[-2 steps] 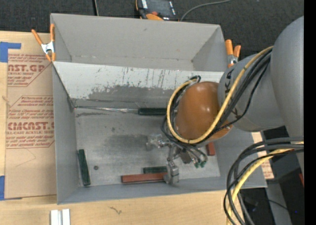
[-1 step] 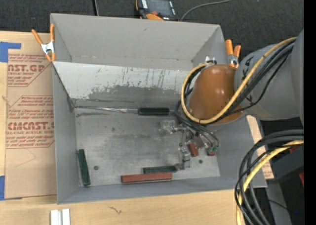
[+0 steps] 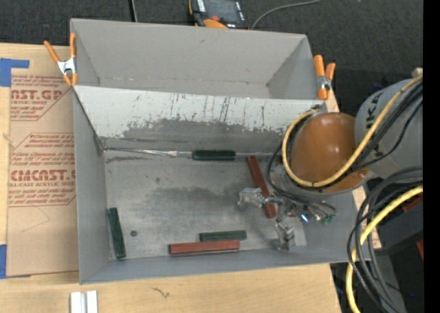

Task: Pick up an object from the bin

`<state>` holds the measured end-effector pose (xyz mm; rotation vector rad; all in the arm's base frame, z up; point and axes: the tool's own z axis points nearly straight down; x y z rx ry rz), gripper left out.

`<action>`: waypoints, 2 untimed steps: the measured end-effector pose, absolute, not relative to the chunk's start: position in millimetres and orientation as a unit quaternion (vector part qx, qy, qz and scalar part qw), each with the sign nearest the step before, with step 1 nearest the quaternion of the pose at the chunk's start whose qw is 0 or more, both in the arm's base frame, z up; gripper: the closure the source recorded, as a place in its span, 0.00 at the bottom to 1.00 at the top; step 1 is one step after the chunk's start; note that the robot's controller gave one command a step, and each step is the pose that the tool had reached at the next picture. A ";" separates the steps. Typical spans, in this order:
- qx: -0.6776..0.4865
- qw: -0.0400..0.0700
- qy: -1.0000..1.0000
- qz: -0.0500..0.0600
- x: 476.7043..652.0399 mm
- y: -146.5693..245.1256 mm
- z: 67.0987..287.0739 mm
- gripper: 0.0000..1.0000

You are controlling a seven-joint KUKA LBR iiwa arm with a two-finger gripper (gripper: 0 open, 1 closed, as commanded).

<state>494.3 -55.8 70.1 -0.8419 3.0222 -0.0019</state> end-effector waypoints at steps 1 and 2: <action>-0.351 0.001 0.936 0.002 502.9 63.0 69.7 0.00; -0.348 0.001 0.938 0.001 503.3 59.8 70.3 1.00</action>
Offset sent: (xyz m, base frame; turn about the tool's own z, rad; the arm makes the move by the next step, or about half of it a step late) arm 0.0087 0.1140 -0.0001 -0.1670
